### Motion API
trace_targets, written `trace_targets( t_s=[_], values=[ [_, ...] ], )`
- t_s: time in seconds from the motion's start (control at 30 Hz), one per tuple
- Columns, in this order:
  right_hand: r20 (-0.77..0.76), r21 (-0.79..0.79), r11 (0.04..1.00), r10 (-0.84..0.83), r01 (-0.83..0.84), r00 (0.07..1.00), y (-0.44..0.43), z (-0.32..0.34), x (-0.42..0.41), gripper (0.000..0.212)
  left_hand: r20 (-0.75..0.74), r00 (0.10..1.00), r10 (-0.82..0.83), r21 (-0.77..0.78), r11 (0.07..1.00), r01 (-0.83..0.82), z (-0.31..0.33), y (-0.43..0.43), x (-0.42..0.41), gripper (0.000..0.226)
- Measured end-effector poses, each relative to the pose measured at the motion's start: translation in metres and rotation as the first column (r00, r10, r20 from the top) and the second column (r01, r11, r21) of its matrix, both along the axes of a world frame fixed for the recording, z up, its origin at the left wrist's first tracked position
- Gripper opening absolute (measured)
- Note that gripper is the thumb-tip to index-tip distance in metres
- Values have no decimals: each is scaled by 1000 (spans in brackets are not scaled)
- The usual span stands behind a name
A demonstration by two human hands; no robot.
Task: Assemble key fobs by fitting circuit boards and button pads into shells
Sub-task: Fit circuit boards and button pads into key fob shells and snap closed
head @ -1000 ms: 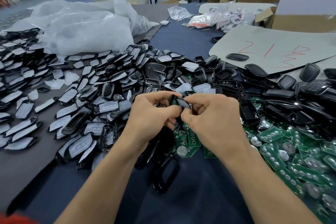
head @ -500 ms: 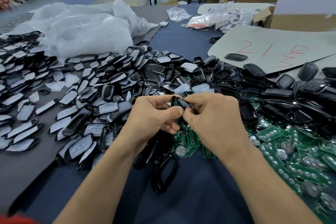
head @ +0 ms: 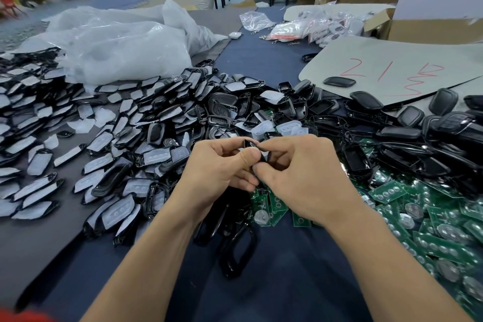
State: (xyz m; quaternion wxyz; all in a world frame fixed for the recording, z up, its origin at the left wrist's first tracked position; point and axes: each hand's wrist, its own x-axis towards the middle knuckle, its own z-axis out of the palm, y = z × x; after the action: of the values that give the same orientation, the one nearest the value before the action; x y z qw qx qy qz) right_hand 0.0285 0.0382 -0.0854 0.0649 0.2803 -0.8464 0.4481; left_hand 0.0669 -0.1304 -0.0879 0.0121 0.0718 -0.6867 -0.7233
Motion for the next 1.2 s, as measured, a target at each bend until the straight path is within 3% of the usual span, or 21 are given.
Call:
trace_targets(
  t_s=[0.1, 0.3, 0.47, 0.7, 0.9, 1.0, 1.2],
  values=[
    [45, -19, 999, 42, -41, 998, 3, 0, -2, 17, -1, 1000, 11, 19, 1000, -11, 1, -1, 1, 29],
    [292, -222, 969, -35, 104, 956, 2, -8, -8, 29, -33, 999, 10, 68, 998, -7, 3, -5, 2, 28],
    [473, -524, 849, 231, 61, 850, -4, -7, -3, 34, -43, 999, -10, 189, 982, 18, 6, -5, 1, 39],
    [339, -305, 938, -53, 164, 939, -1, -7, -3, 35, -52, 999, 1, 121, 993, 5, 0, -3, -1, 22],
    [184, -192, 975, -81, 117, 980, -3, -7, 2, 38, -67, 995, 80, 43, 996, -78, -3, -3, -2, 25],
    [202, -162, 981, -74, 108, 977, 0, -7, -1, 40, -38, 998, 56, 60, 997, -53, -2, -4, -3, 17],
    [184, -200, 972, -82, 119, 979, 1, -8, -1, 42, -71, 995, 63, 18, 998, -62, -3, -5, -3, 21]
  ],
)
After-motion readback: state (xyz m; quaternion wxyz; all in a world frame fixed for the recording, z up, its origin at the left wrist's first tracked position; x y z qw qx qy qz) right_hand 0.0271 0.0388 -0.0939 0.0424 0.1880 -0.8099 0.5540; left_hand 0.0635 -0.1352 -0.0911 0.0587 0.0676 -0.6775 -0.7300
